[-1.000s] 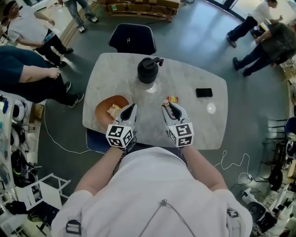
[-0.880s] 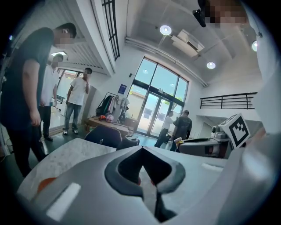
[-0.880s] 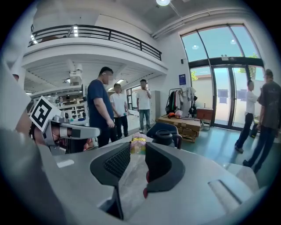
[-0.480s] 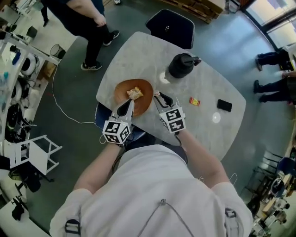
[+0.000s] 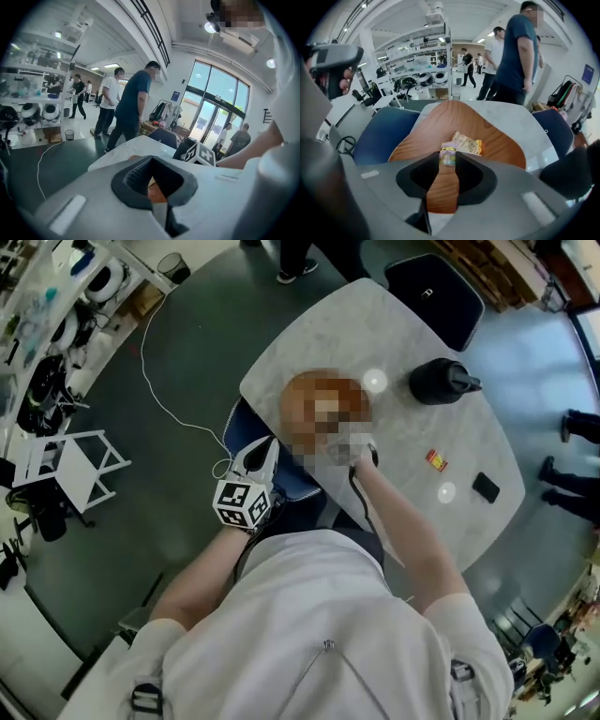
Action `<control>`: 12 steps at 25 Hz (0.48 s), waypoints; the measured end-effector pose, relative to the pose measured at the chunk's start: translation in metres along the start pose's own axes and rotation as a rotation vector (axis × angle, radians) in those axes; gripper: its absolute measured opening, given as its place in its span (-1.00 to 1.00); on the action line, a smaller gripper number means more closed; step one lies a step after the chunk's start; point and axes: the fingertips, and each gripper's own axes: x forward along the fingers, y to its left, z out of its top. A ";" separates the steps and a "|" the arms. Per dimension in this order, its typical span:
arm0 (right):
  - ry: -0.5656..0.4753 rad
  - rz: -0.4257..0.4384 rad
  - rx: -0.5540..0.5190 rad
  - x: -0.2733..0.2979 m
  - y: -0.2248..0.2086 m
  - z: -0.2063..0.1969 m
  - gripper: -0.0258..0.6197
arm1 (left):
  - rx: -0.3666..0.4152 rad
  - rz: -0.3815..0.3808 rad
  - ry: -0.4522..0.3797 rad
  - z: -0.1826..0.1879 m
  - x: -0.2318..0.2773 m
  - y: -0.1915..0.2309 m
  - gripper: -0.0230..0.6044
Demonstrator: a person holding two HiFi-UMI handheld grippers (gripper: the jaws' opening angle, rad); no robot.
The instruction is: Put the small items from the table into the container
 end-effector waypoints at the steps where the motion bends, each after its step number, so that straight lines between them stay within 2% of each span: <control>1: 0.030 -0.003 -0.027 0.010 0.003 -0.001 -0.50 | -0.006 0.013 0.001 -0.003 -0.005 0.005 -0.92; 5: 0.119 -0.020 -0.120 0.037 0.009 -0.007 -0.49 | -0.027 0.049 -0.007 -0.012 -0.024 0.017 -0.92; 7: 0.139 -0.019 -0.121 0.044 0.013 -0.008 -0.47 | -0.029 0.059 -0.007 -0.016 -0.031 0.021 -0.92; 10: 0.159 -0.016 -0.106 0.055 0.019 -0.010 -0.27 | -0.020 0.057 -0.001 -0.021 -0.037 0.027 -0.92; 12: 0.141 -0.028 -0.087 0.053 0.018 -0.009 -0.26 | -0.008 0.044 -0.006 -0.017 -0.035 0.026 -0.92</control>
